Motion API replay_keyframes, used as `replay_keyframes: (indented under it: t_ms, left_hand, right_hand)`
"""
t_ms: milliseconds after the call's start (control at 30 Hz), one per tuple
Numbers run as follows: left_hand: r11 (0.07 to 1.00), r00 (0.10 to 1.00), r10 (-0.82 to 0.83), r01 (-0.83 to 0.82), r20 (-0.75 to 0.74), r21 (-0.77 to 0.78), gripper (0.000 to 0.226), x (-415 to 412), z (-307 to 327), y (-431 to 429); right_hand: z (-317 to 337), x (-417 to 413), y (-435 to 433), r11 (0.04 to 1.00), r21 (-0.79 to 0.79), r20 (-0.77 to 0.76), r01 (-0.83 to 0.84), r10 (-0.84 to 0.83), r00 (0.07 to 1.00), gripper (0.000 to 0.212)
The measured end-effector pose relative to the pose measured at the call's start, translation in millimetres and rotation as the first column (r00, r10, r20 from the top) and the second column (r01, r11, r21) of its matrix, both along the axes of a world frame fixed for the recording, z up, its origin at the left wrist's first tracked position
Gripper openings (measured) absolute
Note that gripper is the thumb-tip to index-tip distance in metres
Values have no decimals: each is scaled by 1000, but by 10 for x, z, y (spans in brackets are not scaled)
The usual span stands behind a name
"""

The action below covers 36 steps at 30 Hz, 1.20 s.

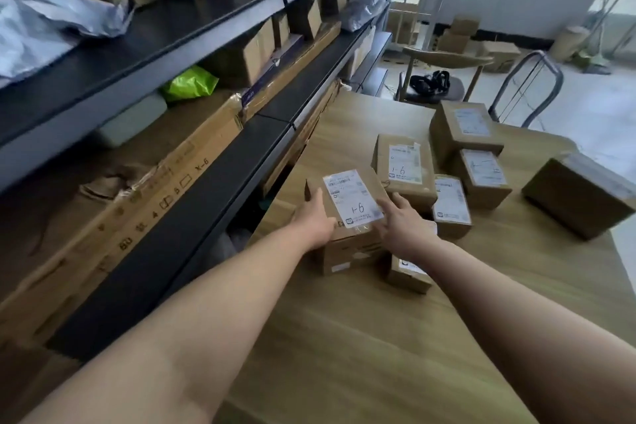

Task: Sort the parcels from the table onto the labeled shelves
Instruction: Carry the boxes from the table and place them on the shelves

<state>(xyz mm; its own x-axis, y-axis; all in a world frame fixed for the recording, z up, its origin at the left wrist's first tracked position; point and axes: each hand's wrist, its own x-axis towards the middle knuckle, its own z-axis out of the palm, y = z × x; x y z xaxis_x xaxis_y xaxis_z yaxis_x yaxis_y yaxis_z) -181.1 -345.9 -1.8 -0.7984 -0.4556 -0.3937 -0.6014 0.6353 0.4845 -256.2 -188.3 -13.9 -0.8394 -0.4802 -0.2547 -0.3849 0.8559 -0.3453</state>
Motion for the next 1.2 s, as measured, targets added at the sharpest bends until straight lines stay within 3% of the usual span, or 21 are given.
replay_keyframes:
  t_ms: [300, 433, 767, 1200]
  left_hand:
    - [991, 1000, 28, -27, -11, 132, 87, -181, -276, -155]
    - [983, 997, 75, -69, -26, 171, 87, -150, -287, -117]
    - [956, 981, 194, -192, 11, 221, 88, 603, -176, 107]
    - [895, 912, 409, -396, -23, 207, 86, 1819, -260, 1264]
  right_hand:
    - [-213, -195, -151, 985, -107, 155, 137, -119, 981, 59]
    - [-233, -169, -108, 983, -110, 153, 146, -129, 980, 60]
    - [-240, 529, 152, 996, -80, 99, -40, 48, 994, 67]
    - [-301, 1373, 1122, 952, -146, 89, -270, 284, 955, 65]
